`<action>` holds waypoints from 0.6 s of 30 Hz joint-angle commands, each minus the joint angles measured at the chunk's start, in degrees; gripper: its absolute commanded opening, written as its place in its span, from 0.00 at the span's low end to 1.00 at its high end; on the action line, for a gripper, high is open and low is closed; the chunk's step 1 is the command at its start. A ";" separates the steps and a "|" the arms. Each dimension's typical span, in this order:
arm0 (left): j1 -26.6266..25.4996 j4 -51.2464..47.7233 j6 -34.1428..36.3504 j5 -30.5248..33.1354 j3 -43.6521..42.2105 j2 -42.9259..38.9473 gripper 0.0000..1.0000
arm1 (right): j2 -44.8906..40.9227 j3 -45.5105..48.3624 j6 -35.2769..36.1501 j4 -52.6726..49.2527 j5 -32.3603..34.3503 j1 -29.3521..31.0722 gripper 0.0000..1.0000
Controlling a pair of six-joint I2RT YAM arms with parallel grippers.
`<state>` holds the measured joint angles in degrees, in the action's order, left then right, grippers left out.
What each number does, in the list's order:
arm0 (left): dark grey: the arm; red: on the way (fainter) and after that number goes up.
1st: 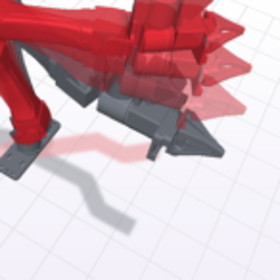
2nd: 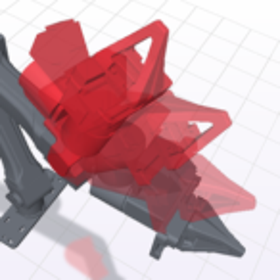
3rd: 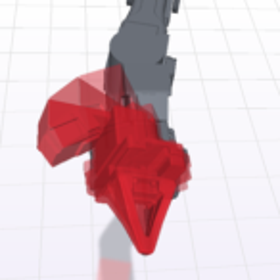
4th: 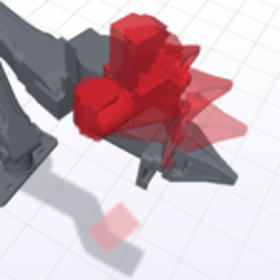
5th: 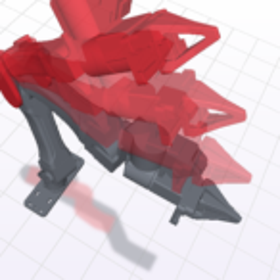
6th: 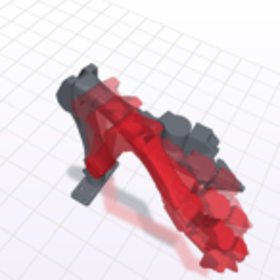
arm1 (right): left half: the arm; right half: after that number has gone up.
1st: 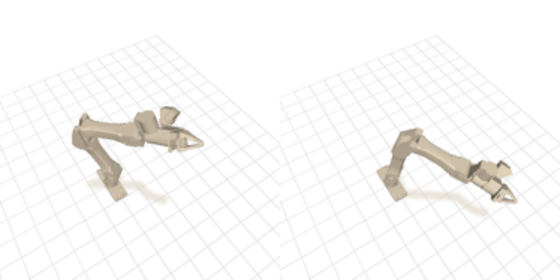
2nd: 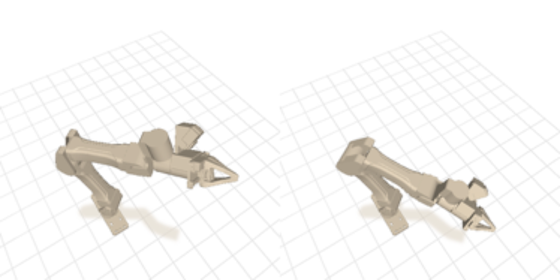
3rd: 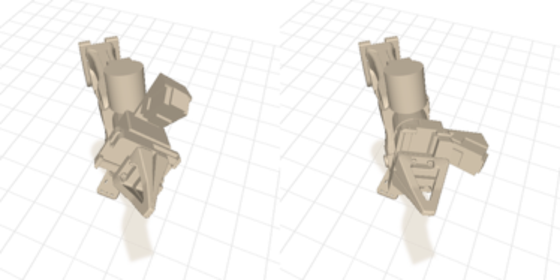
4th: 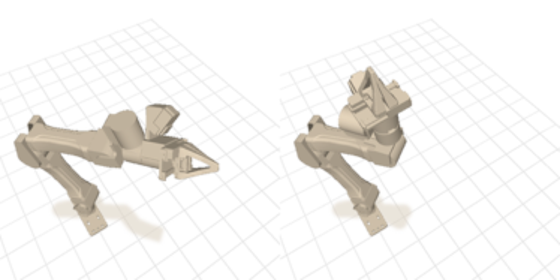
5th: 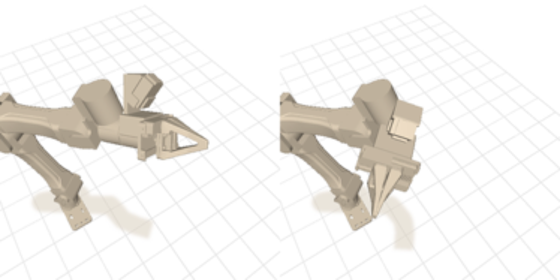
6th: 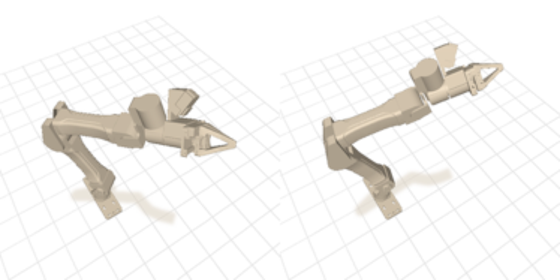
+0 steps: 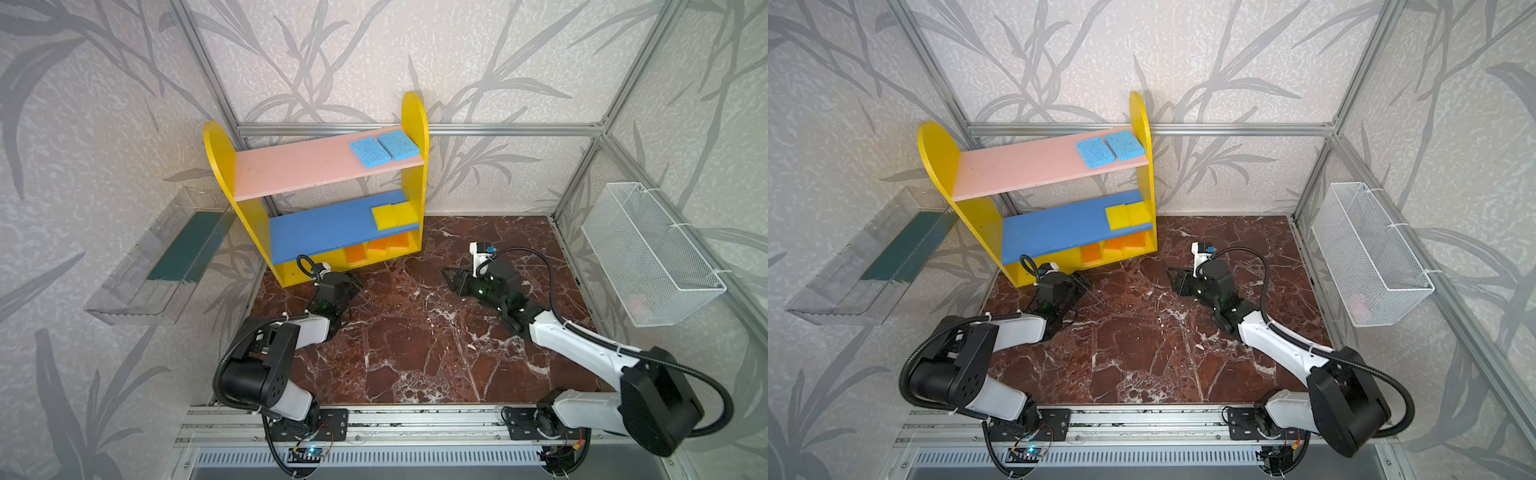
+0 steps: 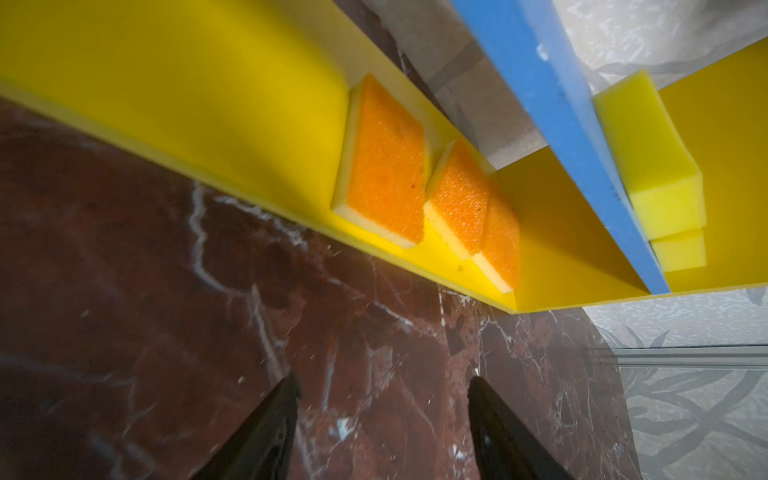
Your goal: Place and organize the cleaning sponges onto the shelf
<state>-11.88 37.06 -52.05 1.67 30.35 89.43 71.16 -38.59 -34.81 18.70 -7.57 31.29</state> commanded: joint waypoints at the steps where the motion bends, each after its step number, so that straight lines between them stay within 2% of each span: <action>1: 0.43 1.74 4.03 2.13 4.15 1.88 0.65 | -3.10 2.58 0.49 -2.64 -0.14 -0.02 0.54; 3: 0.44 -1.89 6.68 3.16 7.16 2.65 0.65 | -3.82 3.49 0.31 -2.55 -0.25 -0.01 0.58; 8: 0.04 -3.94 9.59 2.94 8.34 1.03 0.69 | -3.70 4.23 1.94 -2.10 2.62 -0.21 0.76; 16: -2.38 -24.20 17.74 4.85 11.70 -12.14 0.90 | -7.46 4.04 15.11 -3.80 16.20 -1.32 1.00; 18: -2.37 -28.69 18.50 5.96 12.08 -15.68 0.91 | -7.70 3.92 18.89 -3.81 19.40 -1.61 0.99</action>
<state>-14.17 17.82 -37.21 5.13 40.49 77.97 64.90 -34.52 -23.53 14.74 4.40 30.09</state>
